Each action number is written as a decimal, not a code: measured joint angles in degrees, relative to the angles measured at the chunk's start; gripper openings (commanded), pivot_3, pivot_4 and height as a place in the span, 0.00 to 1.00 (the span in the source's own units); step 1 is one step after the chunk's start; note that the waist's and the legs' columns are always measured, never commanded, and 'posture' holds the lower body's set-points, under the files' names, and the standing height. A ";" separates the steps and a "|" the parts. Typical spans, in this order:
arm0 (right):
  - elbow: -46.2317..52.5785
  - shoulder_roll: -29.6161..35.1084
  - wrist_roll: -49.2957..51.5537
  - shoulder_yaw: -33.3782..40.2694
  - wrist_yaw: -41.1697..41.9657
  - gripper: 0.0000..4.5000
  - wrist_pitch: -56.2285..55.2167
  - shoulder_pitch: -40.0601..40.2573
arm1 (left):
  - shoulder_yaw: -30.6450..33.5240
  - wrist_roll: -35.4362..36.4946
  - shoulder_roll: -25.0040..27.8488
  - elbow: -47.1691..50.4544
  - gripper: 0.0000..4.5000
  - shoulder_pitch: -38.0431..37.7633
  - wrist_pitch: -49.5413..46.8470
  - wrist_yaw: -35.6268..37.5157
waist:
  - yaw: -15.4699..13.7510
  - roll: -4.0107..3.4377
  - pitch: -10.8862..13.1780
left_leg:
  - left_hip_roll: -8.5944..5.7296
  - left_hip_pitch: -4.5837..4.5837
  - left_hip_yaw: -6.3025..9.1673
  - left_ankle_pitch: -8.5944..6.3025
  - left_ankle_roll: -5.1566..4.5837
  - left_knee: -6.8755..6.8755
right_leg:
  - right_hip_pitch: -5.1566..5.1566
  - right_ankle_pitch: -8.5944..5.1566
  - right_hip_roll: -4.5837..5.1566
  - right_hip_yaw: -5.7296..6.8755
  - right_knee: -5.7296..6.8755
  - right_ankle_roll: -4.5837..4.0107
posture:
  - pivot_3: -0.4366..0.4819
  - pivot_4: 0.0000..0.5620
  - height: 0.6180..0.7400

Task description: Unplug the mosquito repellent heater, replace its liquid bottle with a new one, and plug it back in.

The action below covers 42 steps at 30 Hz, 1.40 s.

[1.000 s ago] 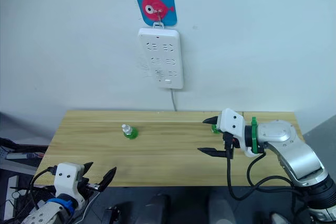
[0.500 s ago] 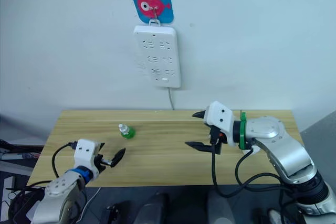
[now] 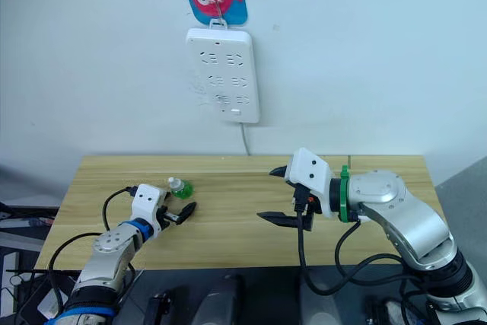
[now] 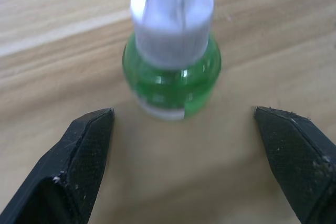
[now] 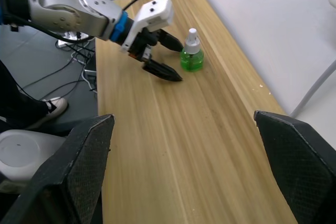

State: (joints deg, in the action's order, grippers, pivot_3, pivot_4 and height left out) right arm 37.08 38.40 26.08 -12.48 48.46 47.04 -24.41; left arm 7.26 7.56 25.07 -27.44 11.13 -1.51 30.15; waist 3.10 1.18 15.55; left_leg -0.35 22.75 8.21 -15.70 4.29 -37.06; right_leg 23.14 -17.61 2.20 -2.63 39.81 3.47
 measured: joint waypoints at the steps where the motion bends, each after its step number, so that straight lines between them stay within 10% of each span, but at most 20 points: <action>1: 0.35 0.05 0.09 0.00 -0.03 0.99 0.09 0.00 | -0.02 0.00 -0.18 -0.60 1.00 0.53 0.45 -0.19 | 0.05 0.01 0.04 | 0.00 0.00 0.01 0.00 0.00 0.00 | 0.00 0.00 0.00 0.00 0.01 0.00 | 0.40 0.60 1.00; 11: 3.03 2.21 2.38 0.48 -1.08 0.99 2.56 0.90 | 0.00 -0.03 -1.32 -7.86 1.00 4.52 5.99 -2.16 | 0.33 0.01 0.19 | 0.00 -0.01 0.04 0.00 0.01 0.00 | 0.00 0.00 0.00 0.03 0.01 0.00 | 0.38 0.60 1.00; 20: 5.44 3.58 4.65 2.26 -2.75 1.00 4.58 2.83 | -0.73 -0.75 -1.02 -9.94 0.50 4.28 10.35 -1.32 | 0.98 0.00 0.21 | 0.01 0.00 0.04 0.00 0.01 0.02 | 0.00 0.00 0.00 0.03 -0.01 0.00 | 0.37 0.58 1.00; 25: 5.08 3.62 4.44 2.32 -3.60 1.00 4.10 2.80 | -1.32 -2.37 3.25 -6.37 0.50 0.27 11.83 0.88 | 1.82 -0.03 0.24 | 0.04 0.00 0.09 0.01 0.01 0.07 | 0.02 0.00 -0.01 0.05 -0.03 0.00 | 0.39 0.56 1.00; 32: 1.28 0.56 6.25 2.82 -3.31 1.00 2.33 0.55 | -8.45 -1.55 13.79 14.97 0.50 4.42 2.81 17.94 | 0.86 0.02 0.59 | -0.07 0.19 0.29 0.12 0.21 0.05 | 0.04 0.00 0.04 0.17 -0.09 0.00 | 0.41 0.52 1.00; 42: -4.05 -5.98 11.74 3.64 -4.19 1.00 5.34 -7.68 | -18.73 8.47 14.98 30.21 0.50 21.65 -19.48 38.71 | 2.29 0.00 0.66 | 0.02 0.20 0.28 0.12 0.22 0.08 | 0.10 0.00 -0.13 0.22 -0.05 0.00 | 0.35 0.45 1.00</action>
State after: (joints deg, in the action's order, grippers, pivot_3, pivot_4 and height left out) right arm 33.03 32.42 37.82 -8.84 44.26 52.39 -32.09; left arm -11.47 16.03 40.04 2.77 32.78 -20.99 68.86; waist 5.39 1.18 16.21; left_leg -0.33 22.94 8.49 -15.58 4.51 -36.98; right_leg 23.25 -17.61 2.07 -2.41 39.76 3.47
